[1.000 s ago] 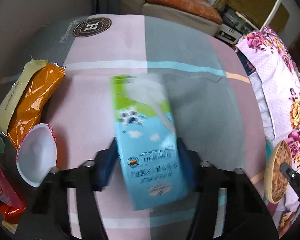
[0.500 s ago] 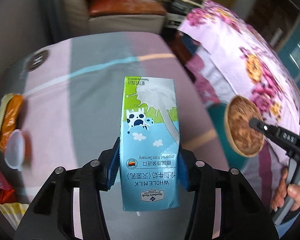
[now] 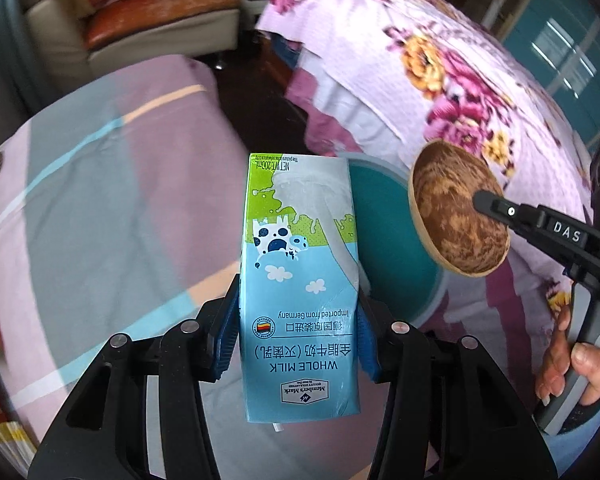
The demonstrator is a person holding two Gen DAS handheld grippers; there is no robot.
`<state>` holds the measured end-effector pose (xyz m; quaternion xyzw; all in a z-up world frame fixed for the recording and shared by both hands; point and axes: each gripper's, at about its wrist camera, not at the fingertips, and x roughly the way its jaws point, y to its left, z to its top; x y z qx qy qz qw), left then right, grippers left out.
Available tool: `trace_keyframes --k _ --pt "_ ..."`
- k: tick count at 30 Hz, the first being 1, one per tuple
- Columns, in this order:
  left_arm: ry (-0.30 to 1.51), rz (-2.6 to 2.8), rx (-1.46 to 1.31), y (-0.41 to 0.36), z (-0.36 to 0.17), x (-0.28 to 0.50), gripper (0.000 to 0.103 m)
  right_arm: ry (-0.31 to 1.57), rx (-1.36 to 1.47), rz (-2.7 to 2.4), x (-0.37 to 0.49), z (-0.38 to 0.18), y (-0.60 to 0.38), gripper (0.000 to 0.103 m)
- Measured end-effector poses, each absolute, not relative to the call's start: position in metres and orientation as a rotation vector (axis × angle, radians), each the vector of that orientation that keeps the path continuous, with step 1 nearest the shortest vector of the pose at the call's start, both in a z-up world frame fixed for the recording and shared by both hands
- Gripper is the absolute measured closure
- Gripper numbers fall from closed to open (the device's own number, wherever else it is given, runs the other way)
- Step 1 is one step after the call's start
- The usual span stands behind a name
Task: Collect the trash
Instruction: 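Open the left tool to drop the carton while right tool drops the bun into the bin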
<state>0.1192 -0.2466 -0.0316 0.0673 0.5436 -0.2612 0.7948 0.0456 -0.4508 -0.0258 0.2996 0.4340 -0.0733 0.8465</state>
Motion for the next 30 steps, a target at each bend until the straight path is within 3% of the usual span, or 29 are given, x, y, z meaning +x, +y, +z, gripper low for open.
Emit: trace_keyframes --k 9,13,30 --pt "1.224 -0.629 0.187 -0.29 -0.046 0.116 0.052 0.91 0.672 -0.205 0.031 -0.035 -0.48 0.097" --pt "1.208 -0.633 0.208 -0.295 -0.046 0.112 0.028 0.917 0.675 -0.209 0.03 -0.038 -0.485 0.097" --pt "1.229 -0.59 0.147 -0.271 -0.053 0.115 0.014 0.962 0.647 -0.206 0.045 -0.047 -0.472 0.097"
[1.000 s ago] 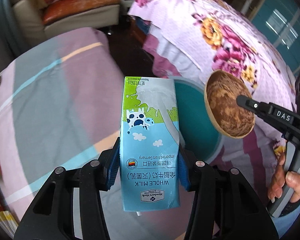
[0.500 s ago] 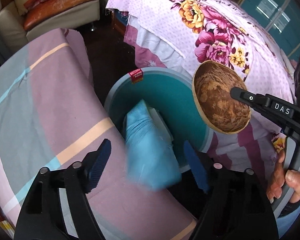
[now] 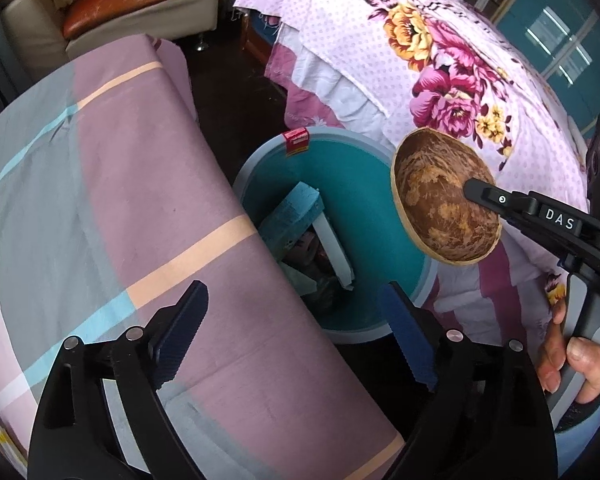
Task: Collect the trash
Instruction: 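Open the left tool to drop the carton while right tool drops the bun into the bin, then move both tools back over the napkin and snack packs on the table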
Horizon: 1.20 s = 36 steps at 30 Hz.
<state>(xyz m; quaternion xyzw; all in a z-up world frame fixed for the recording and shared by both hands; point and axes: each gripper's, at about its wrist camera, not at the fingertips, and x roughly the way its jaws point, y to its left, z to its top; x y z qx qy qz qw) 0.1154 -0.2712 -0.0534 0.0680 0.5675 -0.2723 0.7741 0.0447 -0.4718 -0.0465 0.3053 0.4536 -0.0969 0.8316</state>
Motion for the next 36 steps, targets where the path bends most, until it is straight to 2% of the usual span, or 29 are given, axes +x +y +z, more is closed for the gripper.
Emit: trace_keyframes --k 6,12,15,17,19,22,24,26,36 --pt "1.226 -0.589 0.134 -0.264 -0.054 0.116 0.013 0.991 0.637 -0.213 0.051 -0.051 -0.466 0.095" --pt "1.236 -0.584 0.11 -0.255 -0.058 0.118 0.012 1.039 0.631 -0.192 0.059 -0.06 -0.453 0.082" --pt "1.239 -0.58 0.093 -0.248 -0.058 0.118 0.012 1.047 0.635 -0.181 0.062 -0.061 -0.446 0.08" --pt "1.243 -0.577 0.08 -0.242 -0.059 0.118 0.012 1.043 0.641 -0.181 0.062 -0.06 -0.446 0.061" --pt "1.245 -0.57 0.068 -0.236 -0.059 0.118 0.011 1.037 0.629 -0.188 0.063 -0.056 -0.441 0.057" --pt "1.25 -0.564 0.041 -0.225 -0.06 0.117 0.011 1.031 0.625 -0.198 0.061 -0.049 -0.436 0.039" --pt "1.25 -0.561 0.026 -0.218 -0.06 0.116 0.011 1.03 0.612 -0.208 0.06 -0.044 -0.433 0.037" --pt "1.252 -0.558 0.012 -0.211 -0.059 0.114 0.01 1.039 0.619 -0.214 0.059 -0.041 -0.431 0.028" --pt "1.239 -0.515 -0.07 -0.155 -0.053 0.102 0.01 1.069 0.577 -0.172 0.061 -0.025 -0.388 0.027"
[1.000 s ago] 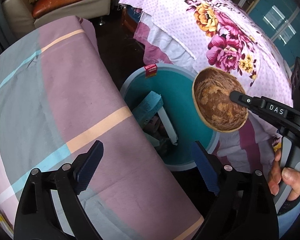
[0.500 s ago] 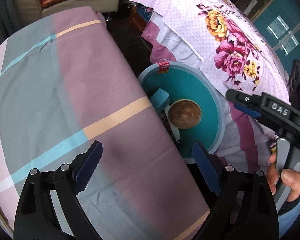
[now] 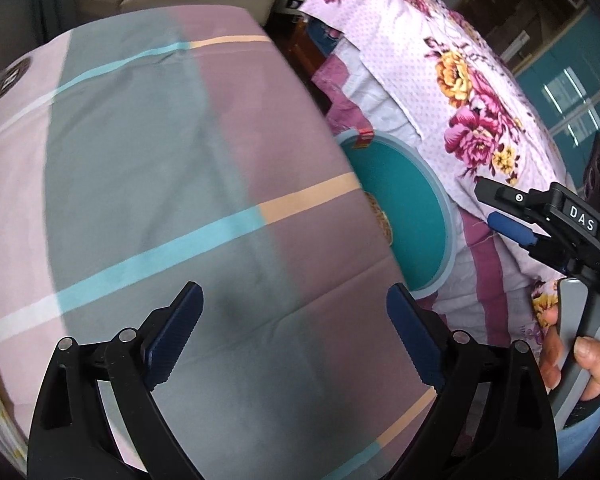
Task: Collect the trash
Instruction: 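Move both tools back over the napkin and snack packs on the table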
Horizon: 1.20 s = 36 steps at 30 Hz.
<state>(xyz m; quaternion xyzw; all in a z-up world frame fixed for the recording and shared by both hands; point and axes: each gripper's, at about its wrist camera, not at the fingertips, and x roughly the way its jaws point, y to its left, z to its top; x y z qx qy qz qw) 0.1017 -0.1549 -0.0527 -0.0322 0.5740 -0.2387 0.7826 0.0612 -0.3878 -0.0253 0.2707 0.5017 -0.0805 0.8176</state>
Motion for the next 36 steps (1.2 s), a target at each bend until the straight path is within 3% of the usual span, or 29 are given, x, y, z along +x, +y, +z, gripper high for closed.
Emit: trace_keyframes --k 11,20,28,36 --pt "1.198 -0.433 -0.142 -0.063 -0.041 0.073 0.009 1.118 0.467 -0.061 0.065 -0.005 -0.299 0.025" --pt "1.131 -0.322 -0.205 0.056 -0.028 0.031 0.009 1.23 0.342 0.142 0.069 -0.008 -0.184 0.025" --pt "1.098 -0.177 -0.295 0.158 -0.033 -0.005 0.008 1.326 0.189 0.338 0.065 -0.018 -0.066 0.025" --pt "1.142 -0.12 -0.315 0.212 -0.058 -0.028 0.007 1.403 0.095 0.476 0.06 -0.031 0.02 0.025"
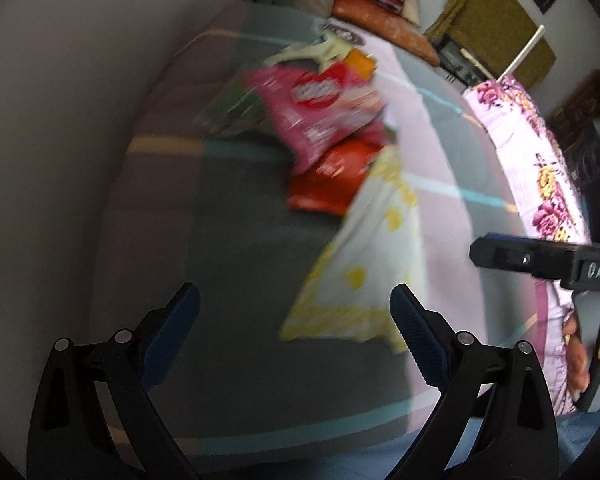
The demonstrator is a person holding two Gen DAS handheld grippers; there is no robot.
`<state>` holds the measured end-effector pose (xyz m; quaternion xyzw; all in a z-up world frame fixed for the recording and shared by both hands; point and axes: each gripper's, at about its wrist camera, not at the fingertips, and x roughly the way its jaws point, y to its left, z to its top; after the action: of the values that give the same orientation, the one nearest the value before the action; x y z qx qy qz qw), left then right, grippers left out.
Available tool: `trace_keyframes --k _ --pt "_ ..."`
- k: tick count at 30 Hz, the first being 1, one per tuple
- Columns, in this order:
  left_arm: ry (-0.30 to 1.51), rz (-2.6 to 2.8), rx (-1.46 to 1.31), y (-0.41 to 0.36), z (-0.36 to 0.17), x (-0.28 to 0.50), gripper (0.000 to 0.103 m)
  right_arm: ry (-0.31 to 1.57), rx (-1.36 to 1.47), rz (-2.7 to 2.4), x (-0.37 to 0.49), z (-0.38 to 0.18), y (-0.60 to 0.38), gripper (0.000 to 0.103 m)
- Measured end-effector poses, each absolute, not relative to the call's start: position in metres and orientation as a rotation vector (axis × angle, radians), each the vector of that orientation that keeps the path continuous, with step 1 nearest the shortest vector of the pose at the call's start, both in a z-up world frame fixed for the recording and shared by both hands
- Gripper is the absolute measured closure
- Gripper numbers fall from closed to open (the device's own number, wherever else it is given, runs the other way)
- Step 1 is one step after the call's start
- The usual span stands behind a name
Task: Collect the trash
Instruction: 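Move both tools back over the napkin and snack packs on the table, then grasp the yellow-patterned napkin with right tool while left tool grasps the pink wafer pack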
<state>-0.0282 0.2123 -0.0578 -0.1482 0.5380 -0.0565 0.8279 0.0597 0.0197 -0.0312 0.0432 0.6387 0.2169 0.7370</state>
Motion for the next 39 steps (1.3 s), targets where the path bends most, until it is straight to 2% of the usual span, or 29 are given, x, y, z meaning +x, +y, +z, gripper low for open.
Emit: trace_keyframes --k 16,18,20,22,27,39 --pt "1.175 -0.112 -0.313 0.234 -0.074 -0.04 0.007 1.392 -0.006 0.517 0.066 -0.053 0.095 0.025" --pt "1.175 -0.108 -0.313 0.233 -0.073 -0.04 0.007 1.387 -0.027 0.521 0.066 -0.055 0.099 0.035" --pt "1.175 -0.106 -0.31 0.233 -0.073 -0.039 0.007 1.392 -0.043 0.513 0.066 -0.058 0.098 0.073" --pt "1.175 -0.105 -0.311 0.233 -0.073 -0.039 0.007 1.397 -0.014 0.511 0.066 -0.057 0.088 0.089" --pt "1.163 -0.111 -0.323 0.231 -0.07 -0.031 0.007 1.357 0.037 0.468 0.072 -0.042 0.055 0.094" --pt "1.095 -0.116 -0.308 0.225 -0.056 0.012 0.007 1.326 0.16 0.347 0.093 -0.034 -0.017 0.094"
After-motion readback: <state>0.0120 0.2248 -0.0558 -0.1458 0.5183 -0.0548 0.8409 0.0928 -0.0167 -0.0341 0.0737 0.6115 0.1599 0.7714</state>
